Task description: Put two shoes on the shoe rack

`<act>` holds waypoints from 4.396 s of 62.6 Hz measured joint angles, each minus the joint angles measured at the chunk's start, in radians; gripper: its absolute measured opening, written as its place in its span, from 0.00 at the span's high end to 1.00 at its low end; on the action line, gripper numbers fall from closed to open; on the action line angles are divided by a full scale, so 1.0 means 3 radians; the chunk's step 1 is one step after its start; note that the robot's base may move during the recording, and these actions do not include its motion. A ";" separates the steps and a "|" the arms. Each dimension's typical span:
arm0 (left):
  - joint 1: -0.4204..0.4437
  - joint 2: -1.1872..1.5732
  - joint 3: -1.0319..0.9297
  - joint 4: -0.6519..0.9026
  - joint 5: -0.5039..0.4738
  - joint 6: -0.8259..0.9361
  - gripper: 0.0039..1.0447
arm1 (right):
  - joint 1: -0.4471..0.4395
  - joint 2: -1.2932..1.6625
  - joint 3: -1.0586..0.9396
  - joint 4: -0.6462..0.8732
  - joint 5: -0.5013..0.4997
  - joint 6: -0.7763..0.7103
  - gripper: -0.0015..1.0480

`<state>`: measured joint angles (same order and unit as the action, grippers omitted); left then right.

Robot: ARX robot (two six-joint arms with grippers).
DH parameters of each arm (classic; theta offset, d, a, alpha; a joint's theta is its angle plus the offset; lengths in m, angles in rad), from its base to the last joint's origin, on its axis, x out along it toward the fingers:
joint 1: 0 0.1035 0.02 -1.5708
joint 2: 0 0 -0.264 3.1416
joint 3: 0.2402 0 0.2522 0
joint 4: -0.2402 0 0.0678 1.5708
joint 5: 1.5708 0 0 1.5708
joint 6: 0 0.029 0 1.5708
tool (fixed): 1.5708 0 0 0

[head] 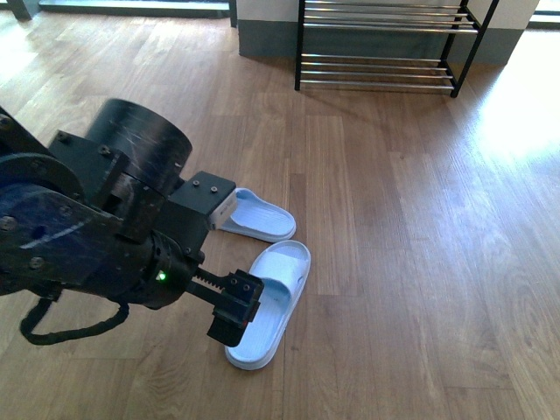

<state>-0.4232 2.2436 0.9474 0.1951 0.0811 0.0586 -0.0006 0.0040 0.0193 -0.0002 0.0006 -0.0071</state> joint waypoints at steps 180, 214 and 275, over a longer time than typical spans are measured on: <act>0.0785 -0.2302 -0.1127 -0.0055 -0.0932 -0.0598 0.98 | 0.0000 0.0000 0.0000 0.0000 0.0000 -0.0001 0.09; 0.0514 -0.5322 -0.1907 -0.1358 -0.1536 -0.0295 0.98 | 0.0000 0.0000 0.0000 0.0000 0.0000 0.0000 0.09; 0.1806 -0.7174 -0.2948 -0.0713 -0.1054 0.0203 0.98 | 0.0000 -0.0001 0.0000 0.0000 0.0000 -0.0001 0.09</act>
<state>0.1184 0.0914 0.0631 -0.0189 -0.2352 0.1196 -0.0006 0.0036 0.0193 -0.0002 0.0006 -0.0074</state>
